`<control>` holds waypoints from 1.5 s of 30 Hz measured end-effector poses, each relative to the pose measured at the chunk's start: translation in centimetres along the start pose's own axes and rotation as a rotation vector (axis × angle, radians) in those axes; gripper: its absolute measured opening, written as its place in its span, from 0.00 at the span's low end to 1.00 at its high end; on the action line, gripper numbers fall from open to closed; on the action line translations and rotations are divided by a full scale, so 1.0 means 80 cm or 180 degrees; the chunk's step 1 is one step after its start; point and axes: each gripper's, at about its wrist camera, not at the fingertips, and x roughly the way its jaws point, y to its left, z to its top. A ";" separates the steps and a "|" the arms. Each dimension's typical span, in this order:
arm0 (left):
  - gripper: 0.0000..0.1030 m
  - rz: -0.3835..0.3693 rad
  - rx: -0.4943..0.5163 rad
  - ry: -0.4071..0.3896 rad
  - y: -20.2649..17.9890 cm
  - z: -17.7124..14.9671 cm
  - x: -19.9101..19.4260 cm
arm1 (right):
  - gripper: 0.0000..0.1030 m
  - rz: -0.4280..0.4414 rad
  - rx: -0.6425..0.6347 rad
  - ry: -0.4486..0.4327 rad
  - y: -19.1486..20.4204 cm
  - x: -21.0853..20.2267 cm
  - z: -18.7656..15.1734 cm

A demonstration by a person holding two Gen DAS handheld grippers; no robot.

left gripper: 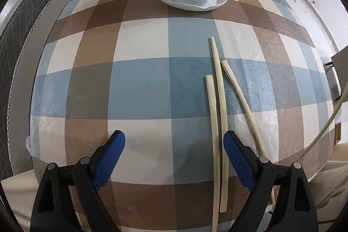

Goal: Organize utensils
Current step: 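Close the left tool on a chopstick while the right tool holds its chopstick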

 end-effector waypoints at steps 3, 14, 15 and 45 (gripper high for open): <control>0.86 0.0014 -0.0023 0.0001 0.004 0.003 0.000 | 0.04 -0.0008 0.0020 0.0006 -0.002 0.001 0.000; 0.86 0.0065 0.0001 -0.0008 0.010 0.005 0.008 | 0.04 -0.0031 0.0029 0.0033 -0.001 0.004 0.000; 0.86 0.0065 0.0011 0.0003 0.010 0.006 0.009 | 0.04 -0.0031 0.0035 0.0039 -0.002 0.004 0.001; 0.02 -0.0245 0.0107 -0.0389 -0.042 0.085 -0.029 | 0.04 -0.0070 -0.0042 0.0018 0.003 0.010 0.003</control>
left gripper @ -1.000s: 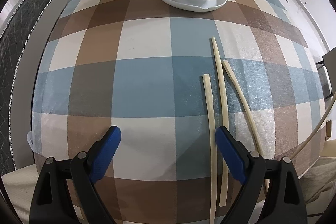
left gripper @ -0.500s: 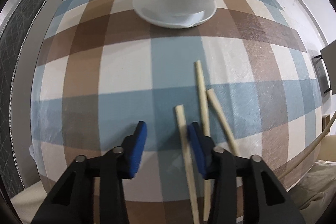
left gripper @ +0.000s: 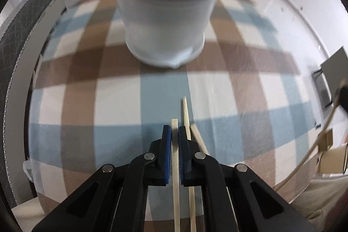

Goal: Organize utensils
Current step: 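Close the left tool on a chopstick while the right tool holds its chopstick, then lift both held chopsticks up and carry them over the white caddy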

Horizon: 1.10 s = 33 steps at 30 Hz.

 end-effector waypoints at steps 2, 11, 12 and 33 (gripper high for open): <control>0.02 -0.0072 -0.0021 -0.0247 0.006 0.004 -0.025 | 0.04 -0.0007 -0.0089 -0.0034 0.007 -0.004 -0.003; 0.02 -0.0310 -0.0033 -0.0961 0.008 -0.016 -0.091 | 0.04 -0.0106 -0.0476 -0.0329 0.045 -0.031 -0.016; 0.02 -0.0318 -0.0037 -0.0996 0.008 -0.020 -0.092 | 0.04 -0.0115 -0.0498 -0.0356 0.047 -0.033 -0.016; 0.01 -0.0380 0.0101 -0.1071 0.034 -0.044 -0.137 | 0.03 -0.0371 -0.0418 -0.0739 0.078 -0.071 -0.038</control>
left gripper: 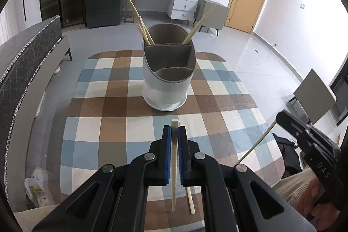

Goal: Organize utensils
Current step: 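Lift both held chopsticks up and carry them over the white caddy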

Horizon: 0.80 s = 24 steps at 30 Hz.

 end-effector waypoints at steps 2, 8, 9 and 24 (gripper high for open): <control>0.01 -0.0018 0.0000 -0.0020 0.002 0.000 -0.003 | 0.03 -0.0003 0.0024 -0.0025 0.000 -0.003 0.002; 0.01 -0.0090 -0.0022 -0.0099 0.006 0.007 -0.020 | 0.03 -0.0019 0.0050 -0.0061 0.004 -0.007 0.006; 0.01 -0.0102 -0.0022 -0.0116 0.005 0.008 -0.023 | 0.03 -0.0010 0.0043 -0.0067 0.004 -0.008 0.006; 0.01 -0.0268 -0.0095 -0.0330 0.012 0.060 -0.044 | 0.03 0.0022 -0.0225 -0.0073 0.028 0.009 0.030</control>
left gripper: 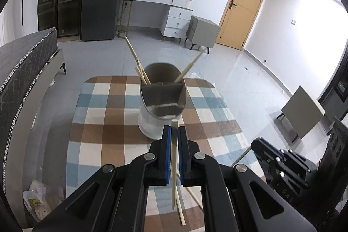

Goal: Organize utensils
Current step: 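Lift both held chopsticks up and carry them over the white caddy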

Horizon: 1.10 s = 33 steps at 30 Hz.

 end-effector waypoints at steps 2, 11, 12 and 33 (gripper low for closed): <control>0.01 -0.0023 -0.0050 -0.0012 0.004 0.011 0.001 | 0.03 0.0005 -0.0009 0.0000 -0.001 0.005 0.008; 0.01 -0.0097 -0.0152 -0.0118 0.015 0.067 0.004 | 0.03 0.0100 -0.0023 -0.0137 -0.001 0.020 0.068; 0.01 -0.0116 -0.0166 -0.0130 0.016 0.074 0.005 | 0.03 0.0118 -0.0024 -0.0179 0.000 0.021 0.080; 0.01 -0.0152 -0.0213 -0.0631 0.039 0.205 0.042 | 0.03 0.0314 -0.0061 -0.0708 0.010 0.087 0.228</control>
